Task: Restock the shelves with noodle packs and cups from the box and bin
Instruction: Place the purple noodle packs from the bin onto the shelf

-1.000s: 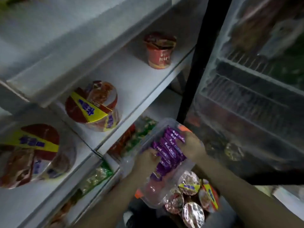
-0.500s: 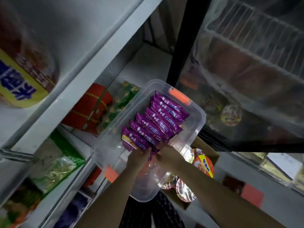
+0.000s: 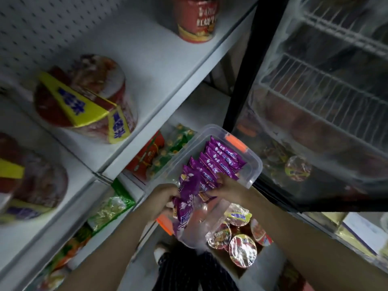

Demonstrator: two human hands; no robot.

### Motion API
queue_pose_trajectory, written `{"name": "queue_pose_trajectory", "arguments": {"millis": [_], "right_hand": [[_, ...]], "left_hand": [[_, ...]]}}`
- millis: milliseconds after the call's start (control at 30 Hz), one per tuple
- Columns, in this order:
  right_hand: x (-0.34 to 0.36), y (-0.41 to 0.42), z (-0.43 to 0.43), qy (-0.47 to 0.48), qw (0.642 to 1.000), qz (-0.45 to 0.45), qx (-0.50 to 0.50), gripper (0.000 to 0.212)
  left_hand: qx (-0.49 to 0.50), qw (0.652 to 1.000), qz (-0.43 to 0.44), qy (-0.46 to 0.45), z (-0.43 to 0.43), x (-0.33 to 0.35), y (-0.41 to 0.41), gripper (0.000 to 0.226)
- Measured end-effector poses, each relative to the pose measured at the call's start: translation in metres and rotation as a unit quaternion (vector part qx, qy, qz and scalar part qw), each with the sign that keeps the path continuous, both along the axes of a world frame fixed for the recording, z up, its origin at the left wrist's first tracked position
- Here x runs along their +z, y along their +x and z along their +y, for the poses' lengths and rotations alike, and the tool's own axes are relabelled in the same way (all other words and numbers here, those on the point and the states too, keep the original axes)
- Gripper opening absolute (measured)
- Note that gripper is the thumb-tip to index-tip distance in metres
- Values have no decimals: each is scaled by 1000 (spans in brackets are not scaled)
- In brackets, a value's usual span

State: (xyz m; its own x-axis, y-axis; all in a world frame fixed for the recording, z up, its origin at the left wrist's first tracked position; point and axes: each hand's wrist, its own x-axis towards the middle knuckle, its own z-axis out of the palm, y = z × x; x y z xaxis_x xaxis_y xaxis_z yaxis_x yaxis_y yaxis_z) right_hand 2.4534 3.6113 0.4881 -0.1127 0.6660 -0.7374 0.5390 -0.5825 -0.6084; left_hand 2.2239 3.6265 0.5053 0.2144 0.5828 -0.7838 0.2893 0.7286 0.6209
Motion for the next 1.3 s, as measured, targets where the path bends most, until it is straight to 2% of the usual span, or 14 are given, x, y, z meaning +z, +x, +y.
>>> {"name": "queue_pose_trajectory", "arguments": {"millis": [67,167,233,333,533,600,700,767,833,900,1000,1133,1200,1300], "right_hand": [[26,3,6,-3,999,22,26,106],[73,6,12,-10,995,63,73,121],[108,8,18,-19,990,115,76,110],[162,9,28,-16,975,190,110,72],[281,4,46,94,961,190,180,79],[320,-1,51,139,952,195,192,84],[372,-16,64,215,936,212,181,90],[402,-36,74,261,923,222,173,86],[426,-65,83,290,909,259,153,75],[445,-97,89,323,888,304,123,65],[464,-149,99,358,864,333,119,79],[469,-213,112,363,859,332,143,61],[467,-236,118,381,853,321,158,59],[459,-257,125,390,850,314,164,62]], "left_hand": [[18,999,-25,12,4,40,-9,3],[44,996,-63,35,10,99,-20,13],[30,994,-92,52,12,140,-24,19],[12,989,-119,83,11,203,-24,13],[48,969,-166,176,5,314,-35,16],[68,959,-170,215,-1,348,-42,30],[76,921,-251,288,-12,390,-64,74],[82,892,-288,340,-24,411,-84,97],[98,874,-221,422,-38,428,-103,90],[124,845,-69,516,-53,444,-119,59],[201,769,92,600,-62,459,-151,33],[245,750,203,580,-62,455,-196,41],[255,740,274,559,-58,448,-213,47],[262,726,339,539,-50,438,-223,43]]}}
